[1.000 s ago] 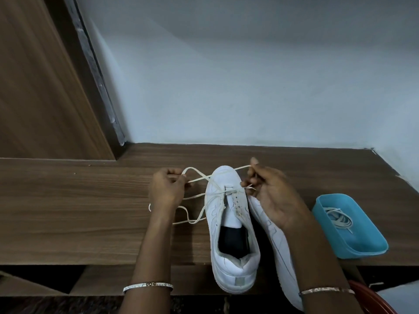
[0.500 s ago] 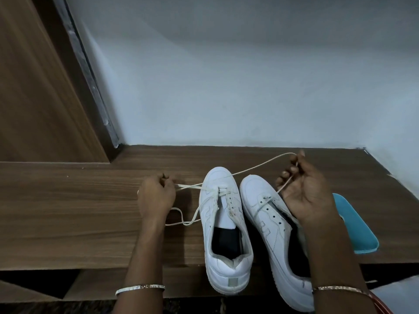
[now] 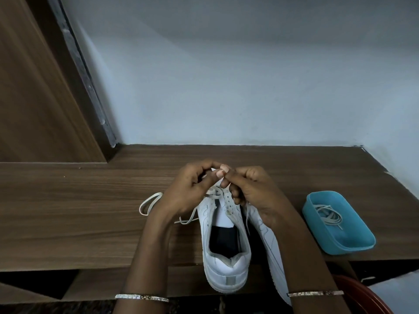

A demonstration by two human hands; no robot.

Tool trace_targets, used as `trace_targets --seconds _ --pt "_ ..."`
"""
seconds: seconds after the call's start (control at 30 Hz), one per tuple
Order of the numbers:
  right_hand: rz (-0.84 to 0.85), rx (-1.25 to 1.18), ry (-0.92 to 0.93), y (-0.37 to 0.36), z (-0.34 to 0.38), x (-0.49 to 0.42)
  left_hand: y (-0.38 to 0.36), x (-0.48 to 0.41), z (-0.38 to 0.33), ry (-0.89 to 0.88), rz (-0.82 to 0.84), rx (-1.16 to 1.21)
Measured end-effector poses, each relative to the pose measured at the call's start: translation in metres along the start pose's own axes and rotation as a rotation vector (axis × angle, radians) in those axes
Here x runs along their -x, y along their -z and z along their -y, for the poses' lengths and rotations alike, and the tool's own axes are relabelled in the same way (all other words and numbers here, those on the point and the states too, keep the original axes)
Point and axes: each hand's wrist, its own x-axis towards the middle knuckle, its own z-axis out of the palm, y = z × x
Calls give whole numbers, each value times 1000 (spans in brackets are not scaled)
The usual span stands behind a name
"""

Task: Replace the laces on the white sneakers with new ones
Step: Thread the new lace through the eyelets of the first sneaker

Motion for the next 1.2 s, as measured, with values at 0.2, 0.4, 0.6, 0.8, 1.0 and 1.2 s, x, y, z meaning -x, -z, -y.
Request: trace_targets --seconds 0.2,0.4,0.6,0.8,1.0,1.2 --pt "-46 13 0 23 -7 -3 20 4 16 82 -420 -458" --pt "-115 17 8 40 -15 -3 32 7 35 159 -555 -661" --pt "-94 95 49 14 -14 -5 12 3 14 -24 -233 -400" --pt "-183 85 70 0 -19 -9 -2 -1 15 17 -64 -190" --pt "-174 282 -46 6 -20 -10 -6 -6 25 79 -199 -334" --pt "-43 521 -227 3 -21 -8 -9 -5 25 89 -139 -476"
